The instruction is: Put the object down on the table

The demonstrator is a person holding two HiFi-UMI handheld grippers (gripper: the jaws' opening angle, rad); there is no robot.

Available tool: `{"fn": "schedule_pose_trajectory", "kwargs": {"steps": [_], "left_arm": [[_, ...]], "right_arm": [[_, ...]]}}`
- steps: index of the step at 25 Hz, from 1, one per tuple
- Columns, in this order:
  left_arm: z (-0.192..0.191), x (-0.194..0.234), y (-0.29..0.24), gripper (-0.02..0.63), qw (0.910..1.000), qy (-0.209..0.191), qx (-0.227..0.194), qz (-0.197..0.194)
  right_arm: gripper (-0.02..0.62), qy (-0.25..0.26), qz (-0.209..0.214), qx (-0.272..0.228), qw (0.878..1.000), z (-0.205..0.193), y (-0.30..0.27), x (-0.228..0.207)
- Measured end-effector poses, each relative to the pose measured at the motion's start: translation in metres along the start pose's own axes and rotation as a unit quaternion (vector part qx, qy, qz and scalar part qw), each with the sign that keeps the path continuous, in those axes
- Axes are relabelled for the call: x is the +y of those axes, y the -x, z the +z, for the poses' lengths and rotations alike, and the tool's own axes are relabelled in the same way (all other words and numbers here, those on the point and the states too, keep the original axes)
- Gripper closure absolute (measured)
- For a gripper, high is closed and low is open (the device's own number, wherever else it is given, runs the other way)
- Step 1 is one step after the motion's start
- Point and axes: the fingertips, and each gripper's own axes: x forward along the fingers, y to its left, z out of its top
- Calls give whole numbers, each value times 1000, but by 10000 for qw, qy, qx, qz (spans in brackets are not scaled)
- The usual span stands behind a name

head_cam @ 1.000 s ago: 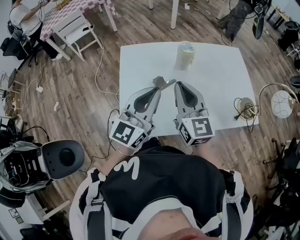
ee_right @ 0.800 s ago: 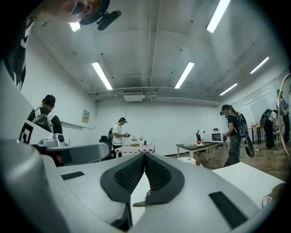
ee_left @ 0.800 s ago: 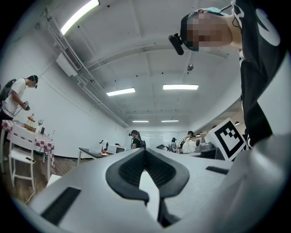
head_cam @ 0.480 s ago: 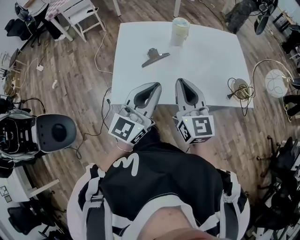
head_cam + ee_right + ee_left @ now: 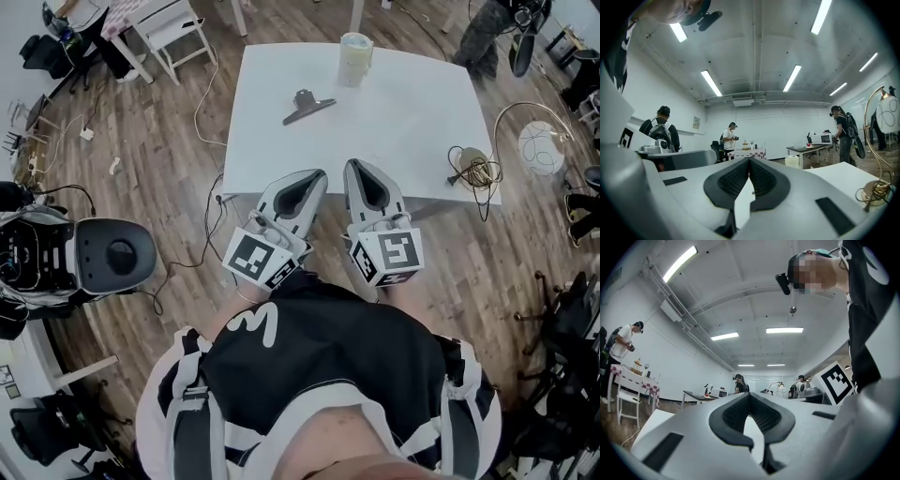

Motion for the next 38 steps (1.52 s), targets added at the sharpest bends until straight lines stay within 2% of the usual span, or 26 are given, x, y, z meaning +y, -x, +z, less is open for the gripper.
{"fn": "schedule_pose_trajectory", "kwargs": {"steps": [4, 10, 17, 23, 38], "left_arm": [[0, -11, 1, 601, 10000, -3, -15, -88], [-16, -13, 18, 601, 9997, 158, 132, 87], [-5, -22, 35, 601, 9999, 77, 19, 105], [9, -35, 59, 601, 9999, -49, -149, 41], [22, -83, 193, 601, 10000, -45, -15, -3]], "right_arm": [[577, -74, 1, -57, 10000, 0, 9, 2], [577, -173, 104, -2, 9998, -7, 17, 11], [577, -63, 259, -94, 9996, -1, 25, 32], [577, 34, 199, -147, 9997, 6, 41, 51], [577, -147, 9, -65, 9999, -16, 130, 168]]}}
